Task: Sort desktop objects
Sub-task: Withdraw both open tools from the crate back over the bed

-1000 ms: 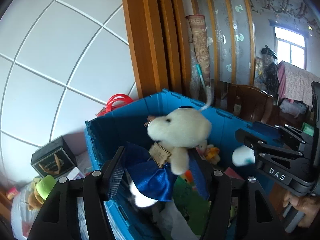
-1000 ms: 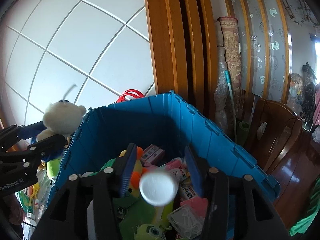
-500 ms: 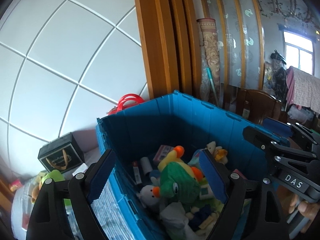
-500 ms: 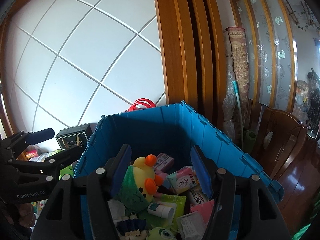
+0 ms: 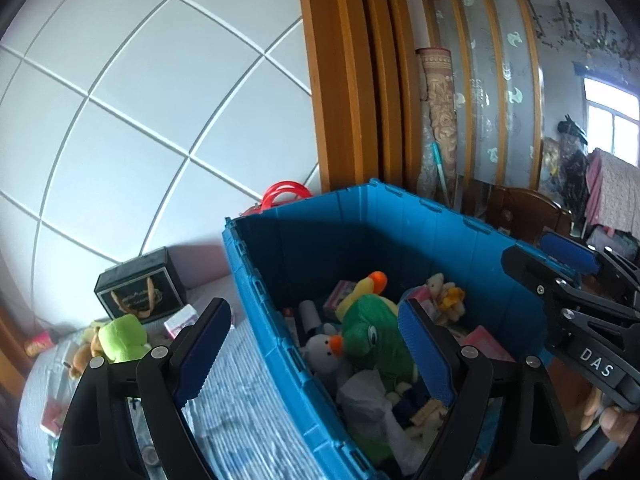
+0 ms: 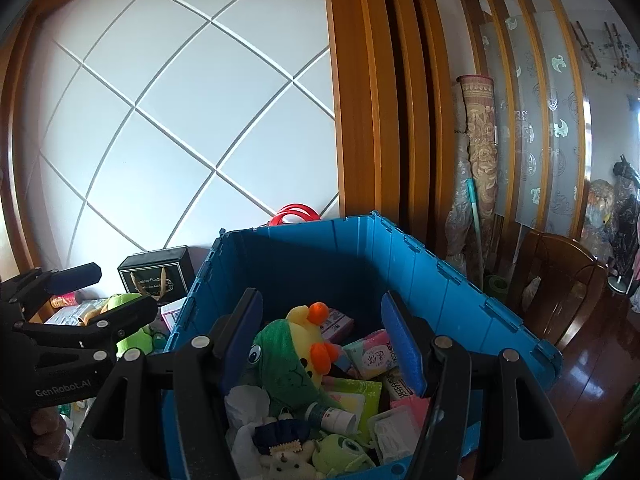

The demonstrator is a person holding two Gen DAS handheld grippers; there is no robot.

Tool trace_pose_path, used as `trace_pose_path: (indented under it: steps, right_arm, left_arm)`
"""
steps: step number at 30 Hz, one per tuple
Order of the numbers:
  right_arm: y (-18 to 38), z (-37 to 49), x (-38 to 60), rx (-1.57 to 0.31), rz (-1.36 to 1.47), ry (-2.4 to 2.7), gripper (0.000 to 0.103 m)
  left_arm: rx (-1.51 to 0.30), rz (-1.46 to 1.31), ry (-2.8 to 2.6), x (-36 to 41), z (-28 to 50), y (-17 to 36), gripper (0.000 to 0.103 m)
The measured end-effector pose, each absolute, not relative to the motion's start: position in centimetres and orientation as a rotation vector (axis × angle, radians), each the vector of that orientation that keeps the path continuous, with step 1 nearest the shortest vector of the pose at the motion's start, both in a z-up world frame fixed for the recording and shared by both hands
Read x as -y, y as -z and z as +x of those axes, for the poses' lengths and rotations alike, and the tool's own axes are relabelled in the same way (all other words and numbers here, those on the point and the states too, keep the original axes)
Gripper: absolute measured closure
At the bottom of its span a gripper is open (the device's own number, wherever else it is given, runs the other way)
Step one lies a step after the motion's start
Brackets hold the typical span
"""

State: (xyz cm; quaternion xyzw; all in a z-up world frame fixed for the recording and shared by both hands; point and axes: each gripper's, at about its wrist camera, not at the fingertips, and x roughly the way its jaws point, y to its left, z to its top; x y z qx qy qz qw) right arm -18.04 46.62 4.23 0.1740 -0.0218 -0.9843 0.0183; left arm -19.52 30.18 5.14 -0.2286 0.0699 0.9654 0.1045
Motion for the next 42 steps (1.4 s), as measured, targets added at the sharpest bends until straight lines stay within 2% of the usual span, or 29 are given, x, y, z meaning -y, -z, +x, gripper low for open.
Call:
trace_pose_path:
  steps: [11,24,27,35,42]
  right_arm:
    - [-3.6,-12.5,-40.6,0.031,0.518,3.033,0.039]
    - [-2.6,-1.8,-27.6,-0.016,0.522,3.037,0.038]
    - [-1.6,0.1,-25.3,-0.025,0.555,3.029,0.035]
    - [0.0,2.9,-22.4,-0.022,0.596,3.003,0.034]
    - [0.4,3.6,-22.4,-0.028,0.629,3.013,0.034]
  left_arm:
    - [-0.149,-0.676,-2.909,-22.8,-13.5,-4.0,0.017]
    - [-0.184,-0.727,-2.931,-11.1,-4.5,-2.0,0.017]
    - [-0.201,-0.735,-2.939,-9.2,-2.7,-1.2,0.017]
    - [-0.211,-0.767,-2.952,-5.9,0.3,-0.2,0.017]
    - [-0.213,-0.768,-2.936,-6.3,1.1,-0.1,0.017]
